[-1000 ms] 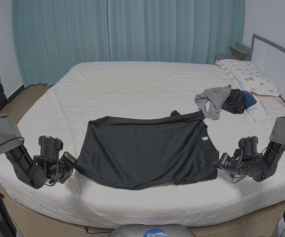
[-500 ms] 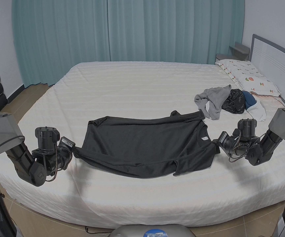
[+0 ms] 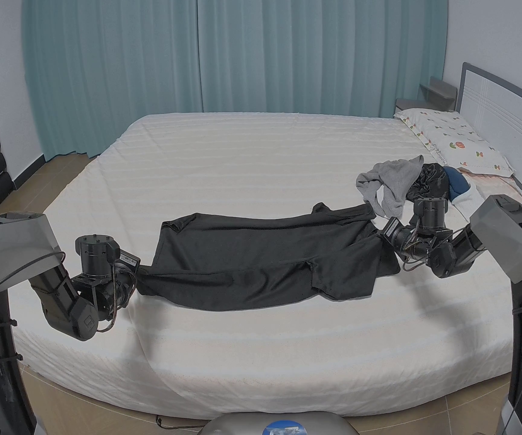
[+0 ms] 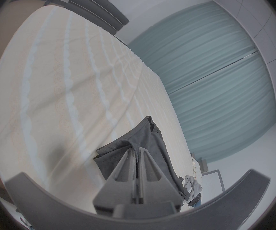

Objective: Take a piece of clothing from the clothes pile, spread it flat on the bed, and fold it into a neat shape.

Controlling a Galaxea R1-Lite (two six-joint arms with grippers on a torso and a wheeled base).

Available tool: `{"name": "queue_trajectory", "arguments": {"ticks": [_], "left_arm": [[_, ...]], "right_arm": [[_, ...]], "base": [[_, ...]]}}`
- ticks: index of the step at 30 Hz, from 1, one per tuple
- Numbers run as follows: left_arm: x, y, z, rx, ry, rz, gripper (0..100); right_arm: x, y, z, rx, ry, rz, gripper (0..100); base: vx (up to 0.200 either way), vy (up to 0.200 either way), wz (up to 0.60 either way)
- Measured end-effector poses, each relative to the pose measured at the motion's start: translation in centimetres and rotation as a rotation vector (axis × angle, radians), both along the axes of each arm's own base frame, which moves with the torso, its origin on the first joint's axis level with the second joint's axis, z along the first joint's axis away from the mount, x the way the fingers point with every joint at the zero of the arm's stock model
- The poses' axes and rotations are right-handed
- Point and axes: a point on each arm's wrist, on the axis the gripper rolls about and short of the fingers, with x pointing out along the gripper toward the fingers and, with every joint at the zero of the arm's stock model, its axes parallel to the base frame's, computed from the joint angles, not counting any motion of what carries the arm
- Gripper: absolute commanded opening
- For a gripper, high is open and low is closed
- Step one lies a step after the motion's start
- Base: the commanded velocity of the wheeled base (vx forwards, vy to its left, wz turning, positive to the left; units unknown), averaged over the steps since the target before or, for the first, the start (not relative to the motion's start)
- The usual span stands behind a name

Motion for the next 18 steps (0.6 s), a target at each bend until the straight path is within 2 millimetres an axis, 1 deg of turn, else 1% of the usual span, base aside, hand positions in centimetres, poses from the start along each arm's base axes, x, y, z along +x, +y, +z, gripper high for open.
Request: {"name": "queue_trajectory", "arguments": {"ticks": [5, 6, 9, 12, 15, 18], "left_arm": [[0.4, -0.1, -0.6, -0.012, 0.004, 0.007, 0], [0.4, -0.1, -0.7, -0.013, 0.007, 0.007, 0], [0.4, -0.1, -1.1, -0.015, 0.018, 0.007, 0], [0.3, -0.1, -1.4, -0.015, 0.027, 0.006, 0], [0.3, -0.1, -1.5, -0.014, 0.033, 0.005, 0], [0.2, -0.1, -1.7, -0.015, 0.038, 0.002, 0]], "right_arm": [[1.6, 0.7, -1.2, -0.018, -0.005, -0.029, 0], [1.8, 0.9, -1.6, -0.023, 0.000, -0.037, 100], [2.1, 1.4, -2.6, -0.030, 0.019, -0.038, 100], [2.2, 1.5, -3.1, -0.029, 0.028, -0.036, 100], [2.1, 1.2, -3.1, -0.017, 0.037, -0.047, 100], [1.8, 0.9, -2.6, 0.022, 0.049, -0.068, 100]], "base": [[0.000, 0.000, 0.00], [0.000, 0.000, 0.00], [0.000, 0.000, 0.00], [0.000, 0.000, 0.00], [0.000, 0.000, 0.00], [0.000, 0.000, 0.00]]}}
